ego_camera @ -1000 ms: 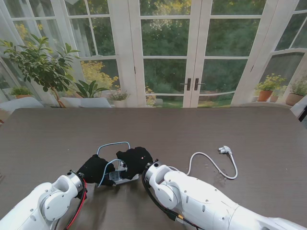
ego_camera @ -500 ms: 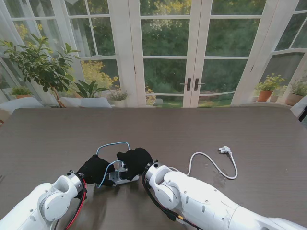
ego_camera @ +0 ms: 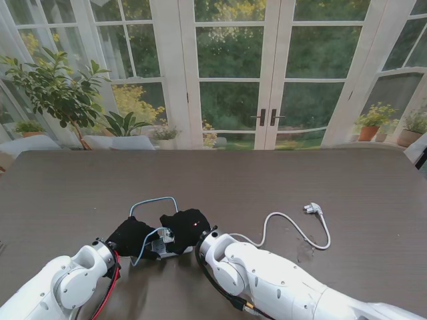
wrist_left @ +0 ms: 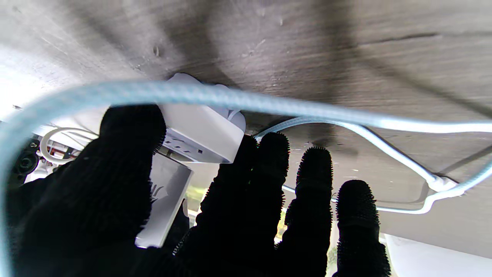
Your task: Set up the charging station
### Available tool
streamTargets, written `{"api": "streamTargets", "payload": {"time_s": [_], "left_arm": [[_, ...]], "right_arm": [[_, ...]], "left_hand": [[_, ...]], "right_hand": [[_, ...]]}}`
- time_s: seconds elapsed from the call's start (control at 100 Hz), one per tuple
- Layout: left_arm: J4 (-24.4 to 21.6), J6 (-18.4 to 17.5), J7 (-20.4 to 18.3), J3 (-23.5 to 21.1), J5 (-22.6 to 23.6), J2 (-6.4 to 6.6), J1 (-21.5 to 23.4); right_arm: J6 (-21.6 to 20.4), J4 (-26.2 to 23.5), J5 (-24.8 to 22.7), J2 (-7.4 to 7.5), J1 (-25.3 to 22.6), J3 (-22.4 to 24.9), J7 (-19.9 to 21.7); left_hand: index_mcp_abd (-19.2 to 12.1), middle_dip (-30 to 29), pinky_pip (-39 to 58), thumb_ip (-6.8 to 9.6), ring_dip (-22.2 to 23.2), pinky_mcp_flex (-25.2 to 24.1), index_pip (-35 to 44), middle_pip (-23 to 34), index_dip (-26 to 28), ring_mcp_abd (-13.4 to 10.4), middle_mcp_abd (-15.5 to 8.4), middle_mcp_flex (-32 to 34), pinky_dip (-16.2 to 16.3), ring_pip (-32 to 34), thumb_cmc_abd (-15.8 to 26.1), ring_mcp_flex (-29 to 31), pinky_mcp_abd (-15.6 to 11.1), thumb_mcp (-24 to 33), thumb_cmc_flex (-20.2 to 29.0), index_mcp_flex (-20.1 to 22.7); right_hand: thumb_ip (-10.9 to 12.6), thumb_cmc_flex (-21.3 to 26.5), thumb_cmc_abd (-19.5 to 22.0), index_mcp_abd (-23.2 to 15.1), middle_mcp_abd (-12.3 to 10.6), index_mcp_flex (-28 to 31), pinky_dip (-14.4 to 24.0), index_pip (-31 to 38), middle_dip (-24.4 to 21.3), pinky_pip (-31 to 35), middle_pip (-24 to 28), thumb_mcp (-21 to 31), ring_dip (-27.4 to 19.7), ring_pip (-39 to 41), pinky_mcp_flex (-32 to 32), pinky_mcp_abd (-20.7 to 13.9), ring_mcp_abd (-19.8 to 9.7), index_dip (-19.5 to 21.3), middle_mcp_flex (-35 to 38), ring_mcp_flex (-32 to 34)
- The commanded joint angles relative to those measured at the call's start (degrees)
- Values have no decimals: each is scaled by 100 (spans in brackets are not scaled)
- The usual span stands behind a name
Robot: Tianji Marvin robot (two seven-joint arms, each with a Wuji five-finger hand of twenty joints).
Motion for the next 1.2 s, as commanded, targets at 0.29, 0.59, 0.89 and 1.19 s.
{"api": "streamTargets", "payload": {"time_s": [0.29,0.59,0.89,1.19], "left_arm": [[22,3,-183,-31,-8,7,89],[32,-3,-203,-29,-41,6,75],[26,-1,-229,-31,-45,8,71],[19,28,-272,-4,-69,11,68]], "right_arm": [[-74,393,-51,-116,-33,-194,-58],[-72,400,-137,-64,-76,-212,-111],[127,229,-327,24,-61,-228,-87],[339,-189,-273,148,-200,72,65]], "left_hand": [[-572,-26,228,155,86,-34,1000,87,271,11,-76,261,41,96,822,76,121,572,824,737],[-571,-25,230,153,85,-31,950,82,290,17,-56,261,45,92,829,71,128,575,816,732],[-573,-27,212,156,81,-49,925,78,304,15,-57,258,41,82,838,62,126,570,818,738],[-607,-27,214,157,83,-37,912,81,316,6,-55,267,46,85,840,75,131,551,814,743]], "right_hand": [[231,843,190,-2125,-99,1700,-123,1091,228,85,-206,1124,197,488,363,-381,-295,200,561,267],[183,517,359,-2043,-70,1032,165,1059,471,-117,-184,662,-162,-356,-532,600,252,37,-255,164],[1157,-869,267,-916,-111,-985,433,-924,-362,-537,221,117,-283,-1184,-2060,618,500,479,-2802,-1659],[1105,-1690,585,-454,-100,-2731,499,-1786,-734,-728,133,-320,-484,-1288,-2482,545,524,-126,-4096,-2482]]}}
